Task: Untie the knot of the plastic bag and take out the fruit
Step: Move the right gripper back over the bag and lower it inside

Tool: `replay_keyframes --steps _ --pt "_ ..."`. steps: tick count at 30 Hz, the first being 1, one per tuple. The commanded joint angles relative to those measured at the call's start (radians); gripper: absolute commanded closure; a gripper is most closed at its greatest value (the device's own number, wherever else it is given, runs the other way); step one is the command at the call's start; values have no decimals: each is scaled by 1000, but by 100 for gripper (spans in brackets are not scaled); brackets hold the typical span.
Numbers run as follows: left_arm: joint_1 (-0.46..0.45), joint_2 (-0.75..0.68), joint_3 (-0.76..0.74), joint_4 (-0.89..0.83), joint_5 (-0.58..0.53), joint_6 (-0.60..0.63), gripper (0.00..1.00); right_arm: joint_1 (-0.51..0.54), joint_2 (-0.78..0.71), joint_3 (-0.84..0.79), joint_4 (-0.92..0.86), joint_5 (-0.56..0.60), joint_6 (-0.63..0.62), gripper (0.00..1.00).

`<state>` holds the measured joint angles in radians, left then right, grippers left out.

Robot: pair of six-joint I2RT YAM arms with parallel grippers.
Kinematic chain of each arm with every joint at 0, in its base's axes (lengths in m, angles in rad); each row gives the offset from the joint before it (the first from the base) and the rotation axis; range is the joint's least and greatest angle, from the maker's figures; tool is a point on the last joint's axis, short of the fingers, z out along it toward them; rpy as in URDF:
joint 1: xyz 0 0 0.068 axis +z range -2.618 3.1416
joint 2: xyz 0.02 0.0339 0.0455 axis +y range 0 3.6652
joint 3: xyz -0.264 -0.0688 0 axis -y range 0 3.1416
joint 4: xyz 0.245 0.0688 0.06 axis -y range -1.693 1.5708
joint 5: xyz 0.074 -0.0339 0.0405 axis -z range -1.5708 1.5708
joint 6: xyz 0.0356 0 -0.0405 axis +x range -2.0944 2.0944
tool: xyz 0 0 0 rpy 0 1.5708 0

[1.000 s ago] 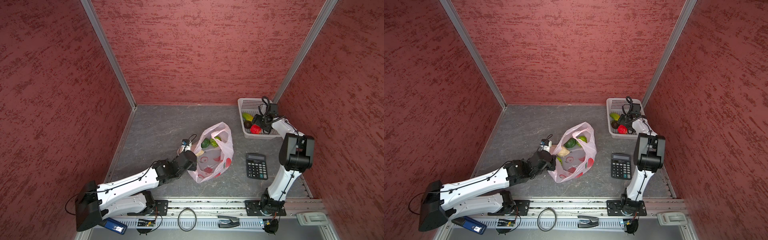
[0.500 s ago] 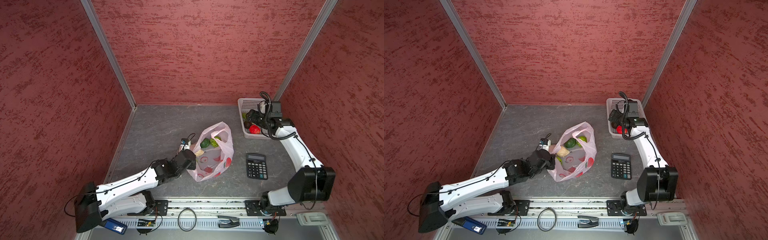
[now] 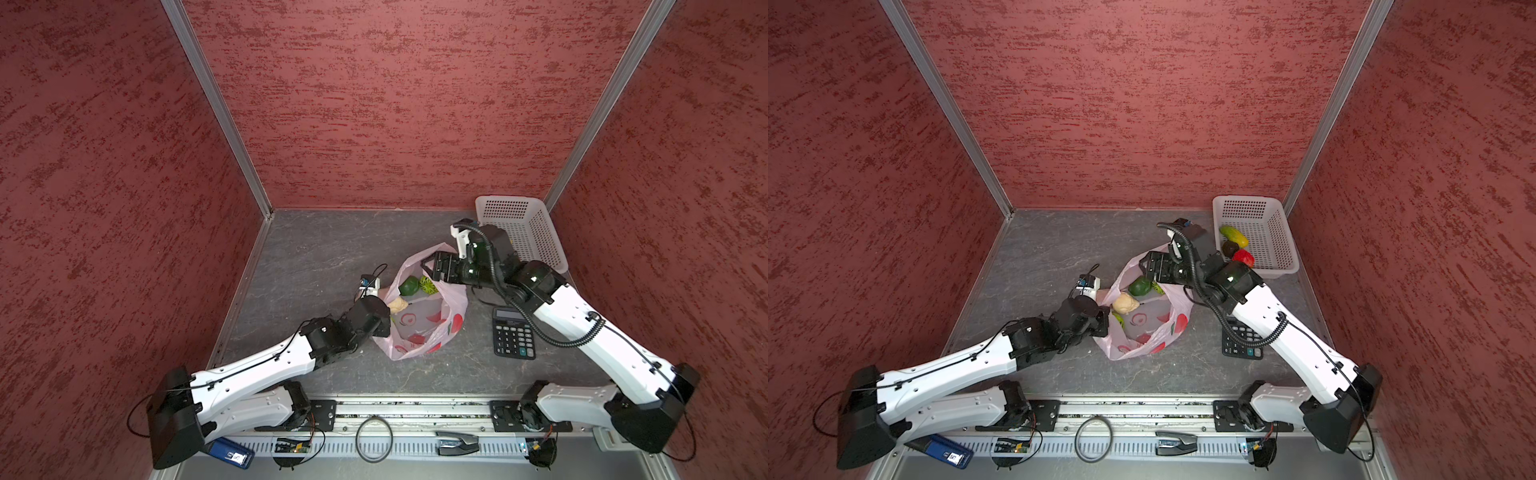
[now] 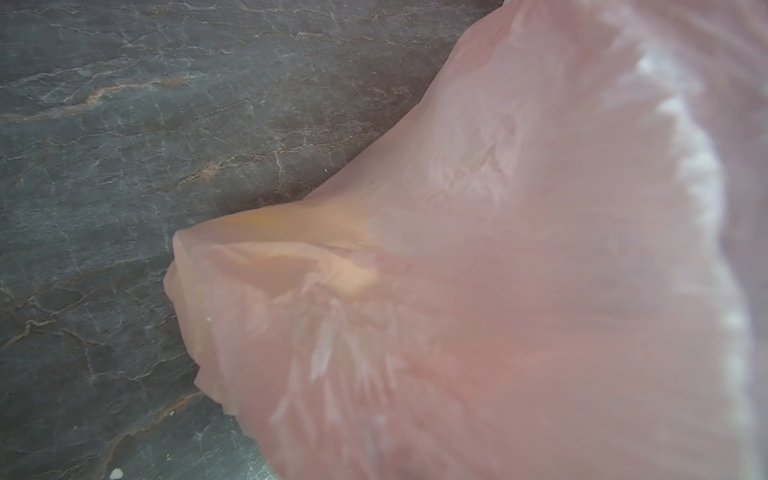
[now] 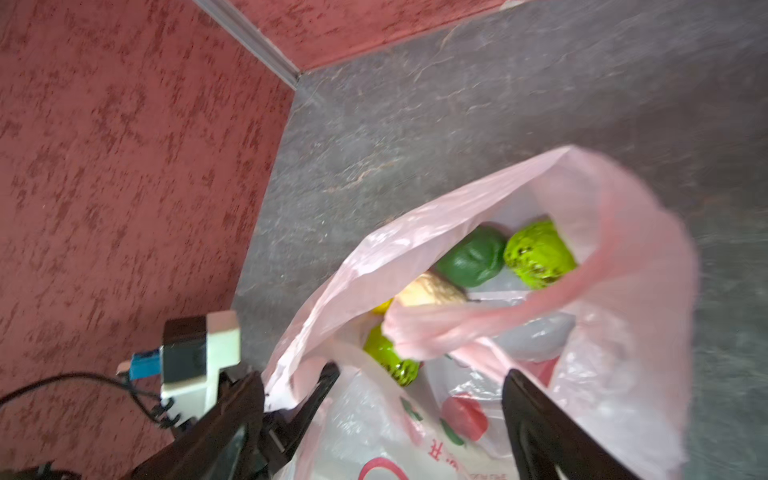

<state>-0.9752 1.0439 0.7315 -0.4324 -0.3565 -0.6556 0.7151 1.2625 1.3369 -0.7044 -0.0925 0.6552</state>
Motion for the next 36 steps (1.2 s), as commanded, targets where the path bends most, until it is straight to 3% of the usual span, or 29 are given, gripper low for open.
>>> replay_keyframes --steps 1,5,19,30,36 --pt "4 -21 2 12 4 16 100 93 18 -12 16 89 85 10" --pt "6 -25 -1 8 2 11 100 167 55 -84 89 109 92 10" --pt "1 -54 -1 -25 -20 -4 100 281 154 -336 307 178 60 14" --pt "1 -62 0 -43 -18 -8 100 308 265 -445 411 138 148 16" --pt "0 -78 -19 -71 0 -21 100 306 311 -449 482 170 238 14"
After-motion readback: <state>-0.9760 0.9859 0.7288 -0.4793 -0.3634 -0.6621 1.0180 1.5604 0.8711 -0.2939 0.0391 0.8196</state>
